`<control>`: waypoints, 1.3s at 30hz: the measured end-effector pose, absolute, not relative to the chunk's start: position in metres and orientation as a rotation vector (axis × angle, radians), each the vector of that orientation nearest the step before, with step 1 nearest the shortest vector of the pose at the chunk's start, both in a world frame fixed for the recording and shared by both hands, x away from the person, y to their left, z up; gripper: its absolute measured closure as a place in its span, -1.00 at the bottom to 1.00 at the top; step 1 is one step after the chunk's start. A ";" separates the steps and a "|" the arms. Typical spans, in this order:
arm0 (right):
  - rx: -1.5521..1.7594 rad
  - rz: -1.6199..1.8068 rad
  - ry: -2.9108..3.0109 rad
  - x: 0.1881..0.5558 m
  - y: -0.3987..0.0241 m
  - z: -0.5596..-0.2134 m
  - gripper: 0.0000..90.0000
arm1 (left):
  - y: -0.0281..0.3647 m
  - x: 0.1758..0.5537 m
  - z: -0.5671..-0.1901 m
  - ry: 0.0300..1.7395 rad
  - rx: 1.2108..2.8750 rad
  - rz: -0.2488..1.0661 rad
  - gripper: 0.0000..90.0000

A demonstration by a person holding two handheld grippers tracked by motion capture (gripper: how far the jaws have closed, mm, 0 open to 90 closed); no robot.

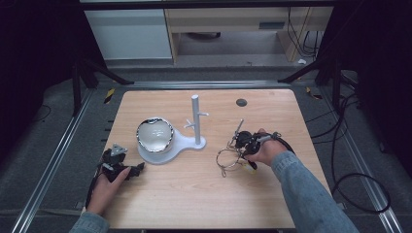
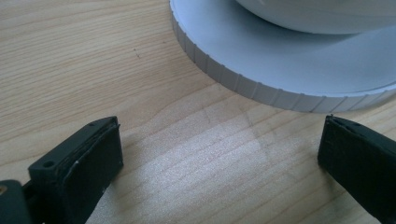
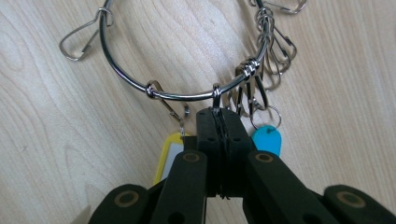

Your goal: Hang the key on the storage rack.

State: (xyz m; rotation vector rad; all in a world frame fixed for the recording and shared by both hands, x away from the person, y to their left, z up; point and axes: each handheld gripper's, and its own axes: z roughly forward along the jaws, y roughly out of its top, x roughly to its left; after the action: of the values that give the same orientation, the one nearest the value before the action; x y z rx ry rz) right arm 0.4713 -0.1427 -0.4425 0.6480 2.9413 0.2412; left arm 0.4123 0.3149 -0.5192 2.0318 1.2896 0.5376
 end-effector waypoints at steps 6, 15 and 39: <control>0.653 0.245 2.935 0.471 -0.142 -0.432 0.97 | 0.315 0.412 -0.519 1.289 2.031 0.537 -1.00; 0.644 0.226 2.944 0.475 -0.138 -0.416 0.97 | 0.315 0.413 -0.519 1.290 2.031 0.538 -1.00; 0.649 0.165 2.931 0.479 -0.135 -0.388 0.97 | 0.314 0.414 -0.519 1.295 2.027 0.539 -1.00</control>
State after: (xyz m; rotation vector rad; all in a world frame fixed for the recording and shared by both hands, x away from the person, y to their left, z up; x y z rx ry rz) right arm 0.4793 -0.1346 -0.3875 0.6494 2.9306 0.1650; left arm 0.4137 0.3142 -0.5193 2.0266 1.2949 0.5390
